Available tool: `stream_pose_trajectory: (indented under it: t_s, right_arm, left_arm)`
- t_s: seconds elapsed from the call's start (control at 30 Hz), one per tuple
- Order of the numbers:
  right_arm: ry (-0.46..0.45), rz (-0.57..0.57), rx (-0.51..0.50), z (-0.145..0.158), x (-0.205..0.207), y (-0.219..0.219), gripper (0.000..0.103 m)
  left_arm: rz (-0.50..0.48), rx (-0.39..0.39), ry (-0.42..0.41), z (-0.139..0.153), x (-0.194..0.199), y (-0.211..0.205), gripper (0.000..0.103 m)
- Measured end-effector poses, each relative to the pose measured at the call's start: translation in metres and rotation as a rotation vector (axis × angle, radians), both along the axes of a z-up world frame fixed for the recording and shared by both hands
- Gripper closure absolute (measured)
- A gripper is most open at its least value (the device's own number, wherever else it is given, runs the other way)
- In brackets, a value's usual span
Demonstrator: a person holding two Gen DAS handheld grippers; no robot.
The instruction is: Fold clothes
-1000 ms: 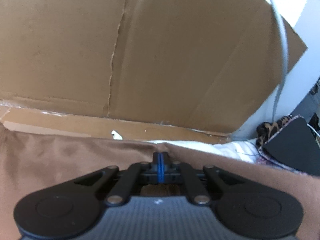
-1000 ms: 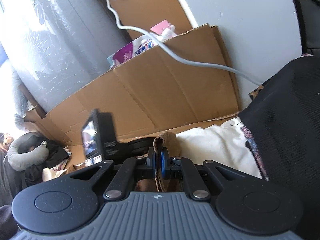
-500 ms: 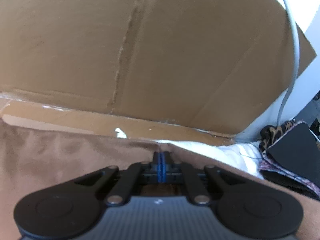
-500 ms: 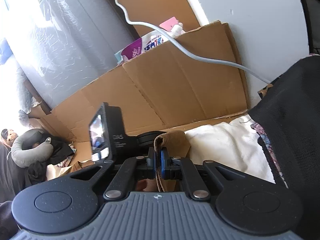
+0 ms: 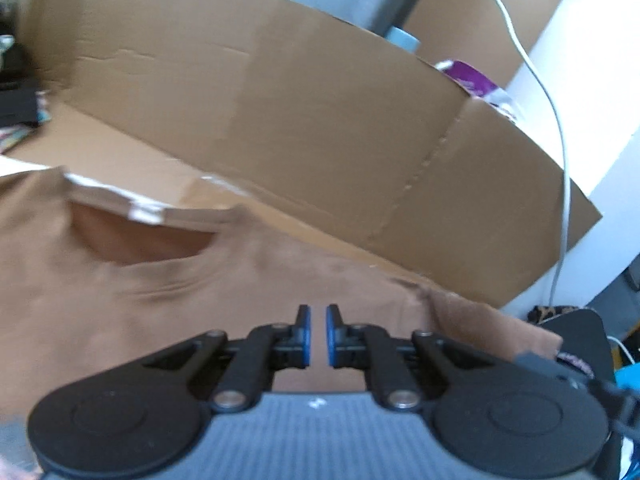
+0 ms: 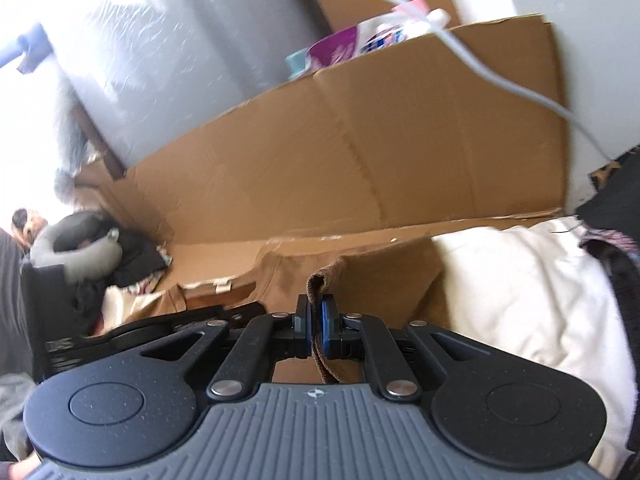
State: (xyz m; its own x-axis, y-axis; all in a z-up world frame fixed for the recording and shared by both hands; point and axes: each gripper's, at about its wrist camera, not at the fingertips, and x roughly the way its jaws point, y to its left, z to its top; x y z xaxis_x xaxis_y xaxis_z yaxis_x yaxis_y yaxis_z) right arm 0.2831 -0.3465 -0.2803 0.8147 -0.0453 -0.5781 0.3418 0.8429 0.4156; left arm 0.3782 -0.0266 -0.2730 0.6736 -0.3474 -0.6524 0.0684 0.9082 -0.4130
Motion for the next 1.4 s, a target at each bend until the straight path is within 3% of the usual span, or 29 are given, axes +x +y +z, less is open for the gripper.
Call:
stream_pose_trajectory:
  t_s: [0.17,0.57,0.73,0.77,0.83,0.87,1.2,1.4]
  right_arm:
    - [0.026,0.031,-0.031,-0.008,0.018,0.019,0.1]
    - [0.086,0.105,-0.089,-0.031,0.056,0.058,0.1]
    - [0.125,0.187,-0.081,-0.046,0.066,0.063,0.094]
    - [0.13,0.2,-0.07,-0.048,0.065,0.063,0.089]
    - [0.133,0.218,-0.041,-0.048,0.061,0.061,0.056]
    - [0.123,0.222,-0.029,-0.047,0.056,0.059,0.053]
    - [0.105,0.25,-0.1,-0.026,0.009,0.038,0.052]
    - [0.126,0.239,-0.212,-0.019,-0.047,0.012,0.052]
  left_arm:
    - [0.023,0.034,-0.014,0.006,-0.012,0.024,0.096]
    - [0.107,0.008,0.018,-0.001,-0.029,0.061,0.096]
    - [0.109,0.014,0.019,-0.003,-0.028,0.063,0.096]
    - [0.11,0.015,0.02,-0.003,-0.027,0.063,0.096]
    - [0.113,0.018,0.021,-0.004,-0.026,0.064,0.096]
    - [0.114,0.019,0.022,-0.004,-0.025,0.064,0.095]
    - [0.043,0.05,0.025,-0.012,-0.018,0.042,0.07]
    - [-0.03,0.073,0.026,-0.02,-0.011,0.026,0.069]
